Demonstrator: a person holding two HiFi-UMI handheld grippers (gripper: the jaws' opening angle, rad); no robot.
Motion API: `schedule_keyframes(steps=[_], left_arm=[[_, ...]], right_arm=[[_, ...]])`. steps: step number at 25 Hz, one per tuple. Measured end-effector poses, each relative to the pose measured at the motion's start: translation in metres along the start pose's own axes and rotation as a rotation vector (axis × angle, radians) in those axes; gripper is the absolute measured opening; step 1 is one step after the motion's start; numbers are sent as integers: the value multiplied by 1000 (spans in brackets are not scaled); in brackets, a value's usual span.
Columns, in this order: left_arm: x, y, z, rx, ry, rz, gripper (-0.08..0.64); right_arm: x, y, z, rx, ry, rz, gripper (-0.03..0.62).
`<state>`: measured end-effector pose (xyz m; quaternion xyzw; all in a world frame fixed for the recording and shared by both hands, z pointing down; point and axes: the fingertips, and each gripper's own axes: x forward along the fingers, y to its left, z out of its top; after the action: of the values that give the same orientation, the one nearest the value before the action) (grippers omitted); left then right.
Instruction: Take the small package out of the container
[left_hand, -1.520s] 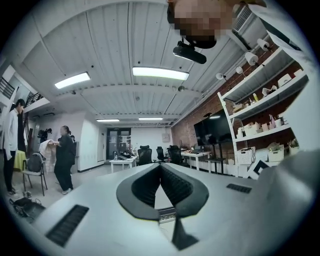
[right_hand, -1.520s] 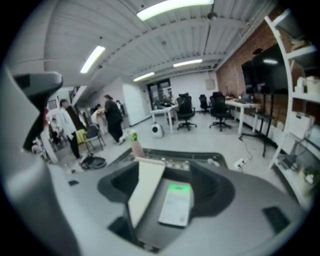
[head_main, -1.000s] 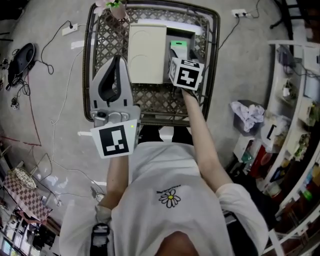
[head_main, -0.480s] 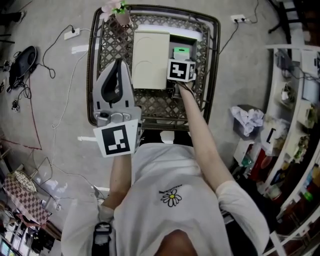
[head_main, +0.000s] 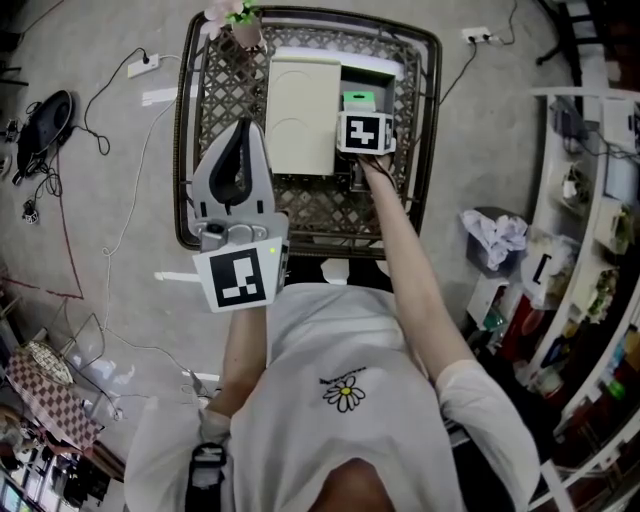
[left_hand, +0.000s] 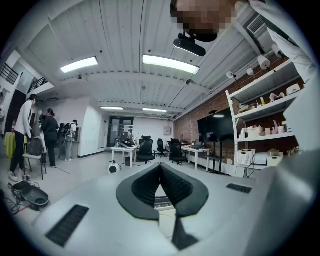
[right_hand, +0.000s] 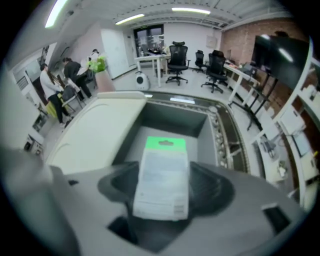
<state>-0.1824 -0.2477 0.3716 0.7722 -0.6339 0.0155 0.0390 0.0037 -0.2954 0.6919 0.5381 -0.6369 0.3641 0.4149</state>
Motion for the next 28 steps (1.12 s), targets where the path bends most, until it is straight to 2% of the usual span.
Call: schedule_keyframes(steps=[5, 11, 13, 16, 18, 19, 23, 28], left_arm=[[3, 1, 3, 9, -4, -4, 25], [2, 2, -2, -1, 6, -5, 25], [2, 0, -4, -8, 8, -10, 25], [4, -4, -7, -11, 11, -21, 25], [6, -7, -8, -8, 15, -30, 25], [7, -8, -9, -7, 17, -35, 25], [11, -8, -8, -2, 13, -37, 25], [10, -7, -9, -3, 16, -32, 25]], right_arm=[[4, -10, 1, -38, -7, -108, 310], [5, -11, 4, 13, 0, -128, 310], [5, -9, 4, -9, 5, -109, 310], [0, 0, 1, -58, 2, -9, 310], [-3, 5, -2, -52, 0, 51, 310], [-4, 4, -2, -45, -4, 52, 310], [1, -7, -8, -68, 51, -74, 310], [5, -7, -7, -36, 78, -76, 310]])
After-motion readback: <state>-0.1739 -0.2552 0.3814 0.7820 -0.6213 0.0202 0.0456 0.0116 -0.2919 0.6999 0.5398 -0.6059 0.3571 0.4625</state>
